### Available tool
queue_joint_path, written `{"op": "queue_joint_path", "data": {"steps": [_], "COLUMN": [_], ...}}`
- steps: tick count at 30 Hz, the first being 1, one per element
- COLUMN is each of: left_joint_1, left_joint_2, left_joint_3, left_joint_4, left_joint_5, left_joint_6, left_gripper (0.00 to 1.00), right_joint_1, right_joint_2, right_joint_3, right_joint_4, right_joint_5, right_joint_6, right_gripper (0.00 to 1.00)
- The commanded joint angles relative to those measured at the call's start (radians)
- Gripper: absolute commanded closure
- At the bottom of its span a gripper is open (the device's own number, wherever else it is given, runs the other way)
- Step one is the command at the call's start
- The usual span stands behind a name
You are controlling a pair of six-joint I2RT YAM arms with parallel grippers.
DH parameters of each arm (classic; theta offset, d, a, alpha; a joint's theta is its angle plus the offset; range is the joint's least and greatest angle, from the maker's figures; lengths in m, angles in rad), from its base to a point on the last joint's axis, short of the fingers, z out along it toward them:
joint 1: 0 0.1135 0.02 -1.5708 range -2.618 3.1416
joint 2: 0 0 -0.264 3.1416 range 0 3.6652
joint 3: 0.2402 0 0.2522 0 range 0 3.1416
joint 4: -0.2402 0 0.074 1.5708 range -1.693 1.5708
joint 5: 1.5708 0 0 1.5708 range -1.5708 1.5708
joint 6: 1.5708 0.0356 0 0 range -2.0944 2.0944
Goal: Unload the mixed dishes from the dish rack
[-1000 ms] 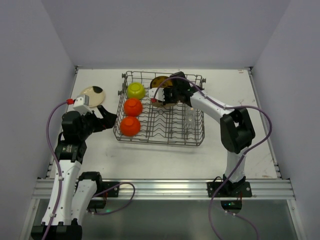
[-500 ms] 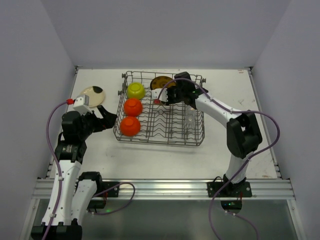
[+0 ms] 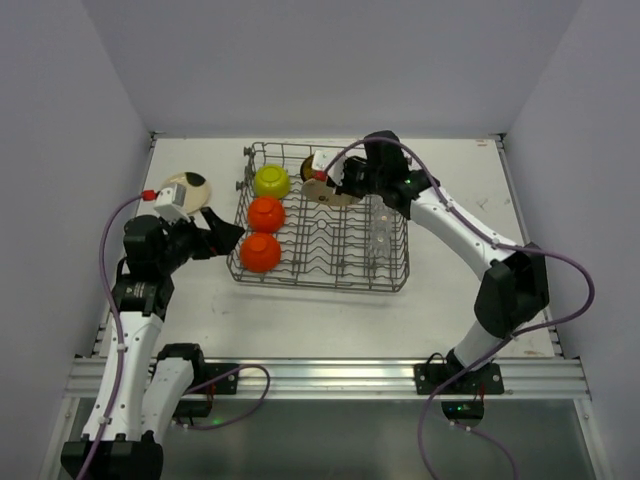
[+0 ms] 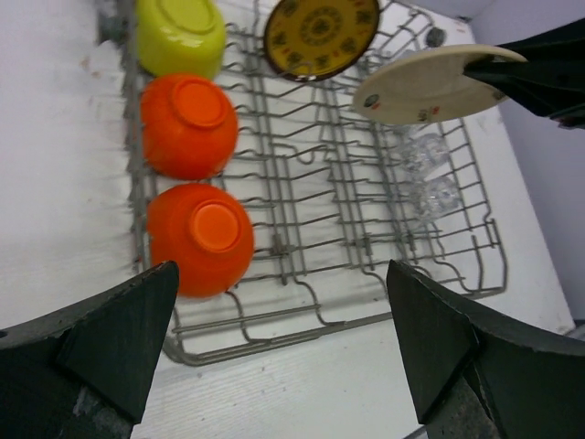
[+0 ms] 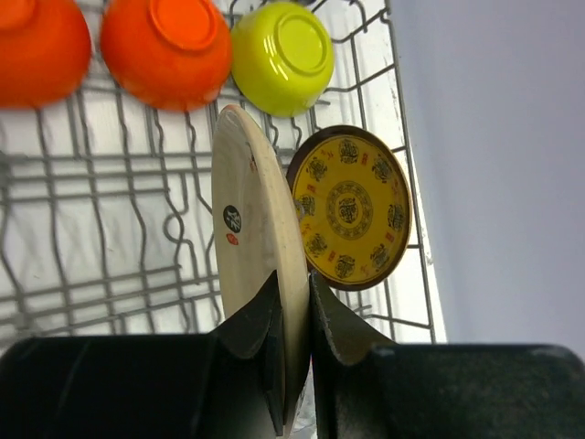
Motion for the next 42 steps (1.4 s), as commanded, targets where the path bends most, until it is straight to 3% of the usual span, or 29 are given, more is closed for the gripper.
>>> {"op": "queue_joint_path", "data": {"steps": [1,5,10,11,13,14,16,19,24,26,29,42], "left_joint_1": [-0.007,-0.007,-0.008,-0.008,-0.013,-0.013,-0.074,-0.186,-0.362,-0.385,-0.408,-0.442], "left_joint_2": [0.01,0.036,0.069,0.072,0.083,0.086,0.095,0.112,0.184,0.202,0.201,0.205], "left_joint_3": [0.078,0.103,0.107,0.101,0.089,0.078,0.067,0.069,0.124,0.13,0.13,0.158], "left_joint_4": [0.179,0.333,0.532,0.601,0.67,0.73,0.793,0.854,0.724,0.664,0.629,0.583], "left_joint_5": [0.237,0.377,0.437,0.463,0.483,0.494,0.501,0.488,0.33,0.239,0.153,0.099], "left_joint_6": [-0.046,-0.141,-0.231,-0.25,-0.302,-0.316,-0.351,-0.331,-0.212,-0.173,-0.152,-0.121], "left_gripper": [0.0,0.0,0.0,0.0,0.0,0.0,0.0,0.0,0.09,0.19,0.26,0.29], "right_joint_1": [-0.002,-0.007,-0.043,-0.055,-0.098,-0.111,-0.123,-0.123,-0.123,-0.123,-0.123,-0.122], "right_joint_2": [-0.124,-0.21,-0.311,-0.333,-0.374,-0.411,-0.437,-0.463,-0.502,-0.512,-0.528,-0.609], "right_joint_3": [0.08,0.075,0.008,-0.054,-0.145,-0.24,-0.311,-0.371,-0.418,-0.435,-0.449,-0.475], "right_joint_4": [0.017,0.015,0.05,0.111,0.226,0.37,0.478,0.54,0.568,0.571,0.56,0.52], "right_joint_5": [-0.048,-0.116,-0.205,-0.266,-0.361,-0.408,-0.479,-0.501,-0.512,-0.505,-0.502,-0.381], "right_joint_6": [0.3,0.677,1.122,1.282,1.437,1.576,1.696,1.736,1.744,1.74,1.726,1.644], "right_gripper": [1.0,1.0,1.0,1.0,1.0,1.0,1.0,1.0,1.0,1.0,1.0,1.0]}}
